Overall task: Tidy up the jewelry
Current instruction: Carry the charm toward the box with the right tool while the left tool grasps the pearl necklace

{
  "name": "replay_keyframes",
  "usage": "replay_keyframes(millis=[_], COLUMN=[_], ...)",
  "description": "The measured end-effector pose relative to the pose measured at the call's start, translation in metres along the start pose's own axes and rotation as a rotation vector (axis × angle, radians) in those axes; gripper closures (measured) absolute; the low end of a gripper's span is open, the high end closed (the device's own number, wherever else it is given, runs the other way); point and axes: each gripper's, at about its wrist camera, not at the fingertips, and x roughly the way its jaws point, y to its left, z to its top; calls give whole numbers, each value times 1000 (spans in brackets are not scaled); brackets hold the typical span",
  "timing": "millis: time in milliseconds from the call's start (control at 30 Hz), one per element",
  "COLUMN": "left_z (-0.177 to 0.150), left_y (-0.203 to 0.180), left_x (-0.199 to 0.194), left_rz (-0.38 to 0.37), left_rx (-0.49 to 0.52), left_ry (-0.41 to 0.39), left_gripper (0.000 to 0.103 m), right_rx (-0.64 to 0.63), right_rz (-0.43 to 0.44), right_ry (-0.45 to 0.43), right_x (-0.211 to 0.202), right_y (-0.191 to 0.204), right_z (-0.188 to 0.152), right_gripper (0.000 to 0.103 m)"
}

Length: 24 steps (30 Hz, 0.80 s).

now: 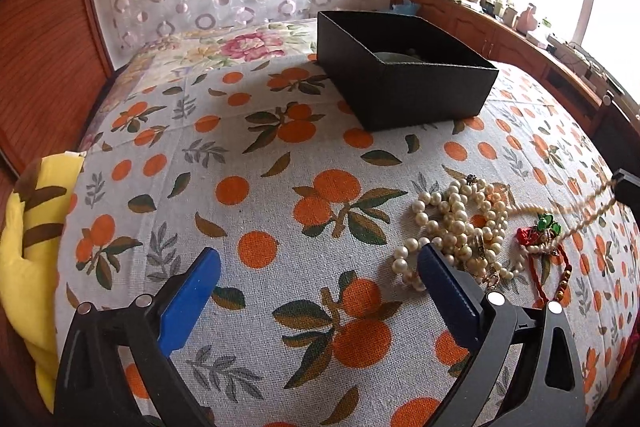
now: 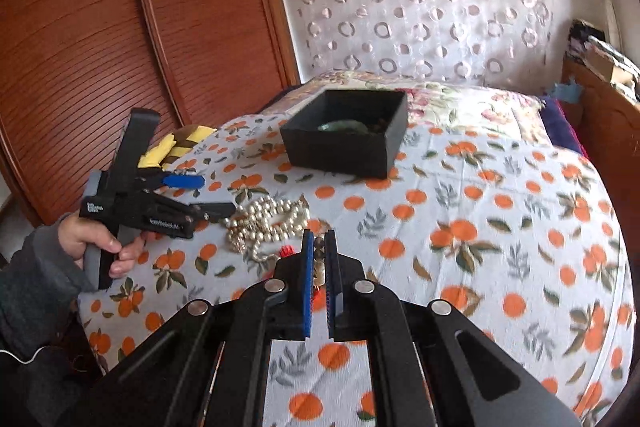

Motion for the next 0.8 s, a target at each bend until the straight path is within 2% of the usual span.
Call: replay_keyframes(millis=[133, 333, 400, 500, 633, 733, 767, 800], left_z=[2, 4, 7, 11, 14, 14, 15, 15], left_y=[-3, -23, -28, -34, -39, -41, -40, -41], left_x=[1, -1, 0, 2, 4, 4, 4, 4], left_rz=[15, -12, -14, -23, -40, -47, -51, -56], left_rx=[21, 79, 91, 111, 120, 118, 108, 105], left_ry=[18, 35, 42, 45, 41, 23, 23, 24], left_gripper=[8, 33, 45, 54, 58, 83, 95, 96], right_rx=[16, 22, 23, 19, 18, 19, 18, 16], right_rz=[3, 8, 10, 12, 13, 13, 13, 13], right_ry=[6, 3, 3, 10, 12, 10, 11, 12], right_x=[2, 2, 1, 3, 4, 4, 5, 5], right_y=[-4, -5, -5, -4, -3, -4, -3, -3], right_z=[-9, -12, -11, -12, -11, -11, -11, -11], right_gripper=[97, 97, 97, 97, 97, 97, 97, 97])
